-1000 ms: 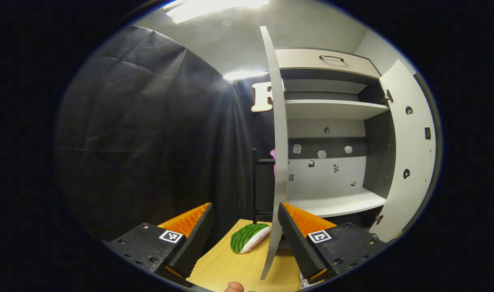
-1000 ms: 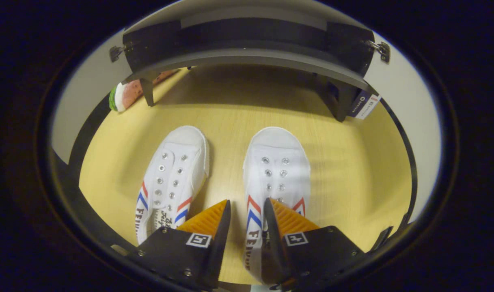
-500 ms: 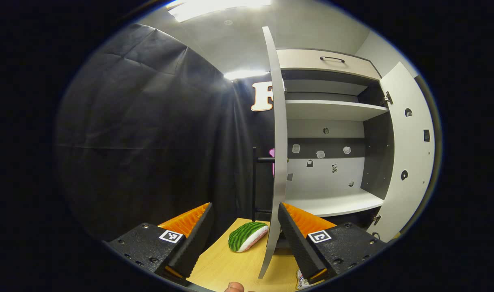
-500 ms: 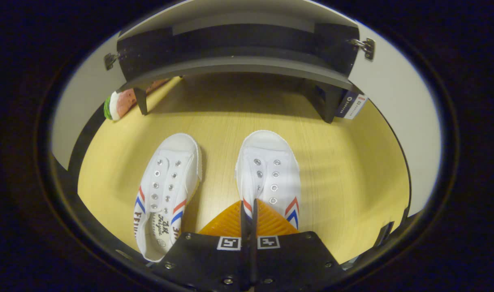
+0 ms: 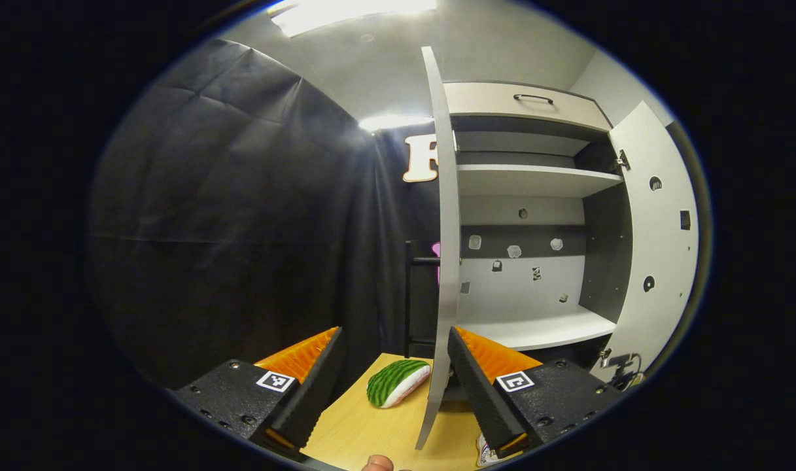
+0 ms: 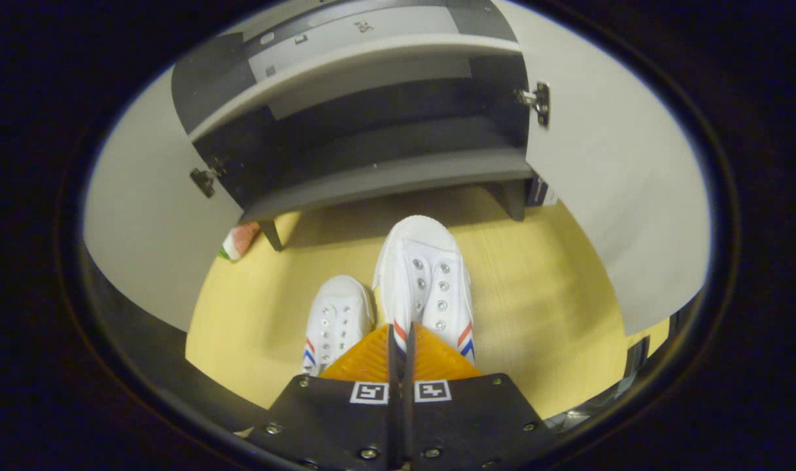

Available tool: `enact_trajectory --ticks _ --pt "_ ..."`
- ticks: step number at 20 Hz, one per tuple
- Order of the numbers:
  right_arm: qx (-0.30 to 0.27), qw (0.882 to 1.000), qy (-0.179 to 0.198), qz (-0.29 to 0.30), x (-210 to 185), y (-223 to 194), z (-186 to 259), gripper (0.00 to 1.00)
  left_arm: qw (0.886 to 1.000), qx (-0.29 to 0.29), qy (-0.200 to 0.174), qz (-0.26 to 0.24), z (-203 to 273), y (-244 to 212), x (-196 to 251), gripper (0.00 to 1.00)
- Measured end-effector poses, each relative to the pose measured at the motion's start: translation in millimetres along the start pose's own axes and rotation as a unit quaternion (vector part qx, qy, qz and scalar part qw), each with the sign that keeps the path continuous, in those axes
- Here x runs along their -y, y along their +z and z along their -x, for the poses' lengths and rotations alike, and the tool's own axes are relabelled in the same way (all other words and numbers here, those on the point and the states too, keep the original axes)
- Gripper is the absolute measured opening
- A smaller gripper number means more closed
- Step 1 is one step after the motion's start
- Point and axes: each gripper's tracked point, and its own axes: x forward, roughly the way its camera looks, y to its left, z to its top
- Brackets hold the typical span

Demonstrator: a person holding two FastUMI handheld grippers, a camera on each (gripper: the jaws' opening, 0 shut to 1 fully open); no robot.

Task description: Grab one shoe with the right hand and put it into the shoe cabinet, grab the other shoe with the left hand and put it into the shoe cabinet; then close the right door with the right hand and the left door with the left hand.

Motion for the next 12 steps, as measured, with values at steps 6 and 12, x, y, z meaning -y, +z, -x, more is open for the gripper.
enact_trajectory --ticks 6,12 --pt "0.158 0.987 0.039 0.016 -50.1 154.7 77.5 0.0 1.0 0.006 0.001 0.001 1.2 2.1 -2.9 0.96" --pt "0.245 0.968 0.029 0.048 -61.1 263.0 113.4 0.0 1.0 0.012 0.023 -0.001 3.3 2.3 -26.9 0.96"
